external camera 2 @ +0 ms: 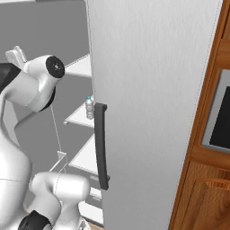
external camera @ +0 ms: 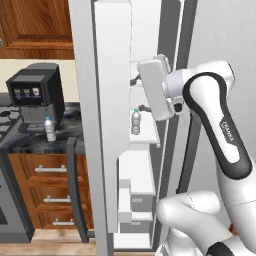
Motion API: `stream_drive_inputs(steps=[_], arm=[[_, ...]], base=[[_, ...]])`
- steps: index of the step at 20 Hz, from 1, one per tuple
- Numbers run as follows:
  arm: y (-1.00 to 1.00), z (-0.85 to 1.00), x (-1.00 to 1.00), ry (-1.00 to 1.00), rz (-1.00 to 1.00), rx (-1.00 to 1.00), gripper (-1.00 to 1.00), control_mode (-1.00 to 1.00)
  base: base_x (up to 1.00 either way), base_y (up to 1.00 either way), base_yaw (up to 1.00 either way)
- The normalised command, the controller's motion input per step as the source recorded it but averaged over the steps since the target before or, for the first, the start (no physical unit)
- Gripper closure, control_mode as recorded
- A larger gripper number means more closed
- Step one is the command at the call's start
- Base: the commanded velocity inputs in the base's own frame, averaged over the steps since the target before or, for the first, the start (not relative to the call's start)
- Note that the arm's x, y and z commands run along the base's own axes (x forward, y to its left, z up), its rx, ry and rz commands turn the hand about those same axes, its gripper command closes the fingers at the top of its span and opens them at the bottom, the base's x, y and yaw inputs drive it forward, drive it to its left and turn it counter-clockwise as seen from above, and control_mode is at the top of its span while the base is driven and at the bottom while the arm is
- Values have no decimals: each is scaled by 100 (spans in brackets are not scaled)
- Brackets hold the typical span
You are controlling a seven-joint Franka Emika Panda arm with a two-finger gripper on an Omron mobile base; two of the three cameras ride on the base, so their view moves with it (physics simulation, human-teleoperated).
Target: Take the bottled waters from the counter and place them in the freezer to freeze. Close the freezer door after placing the bottles.
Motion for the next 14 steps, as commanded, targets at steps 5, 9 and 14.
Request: stream_drive_inputs(steps=[5,9,14], arm=[[-73,11,-19,0,0,0,-100,-100],[-65,2,-10,2,0,-13,-100,-100],[-50,0,0,11,0,-38,-100,-100]], base=[[0,0,0],[0,0,0],[0,0,0]])
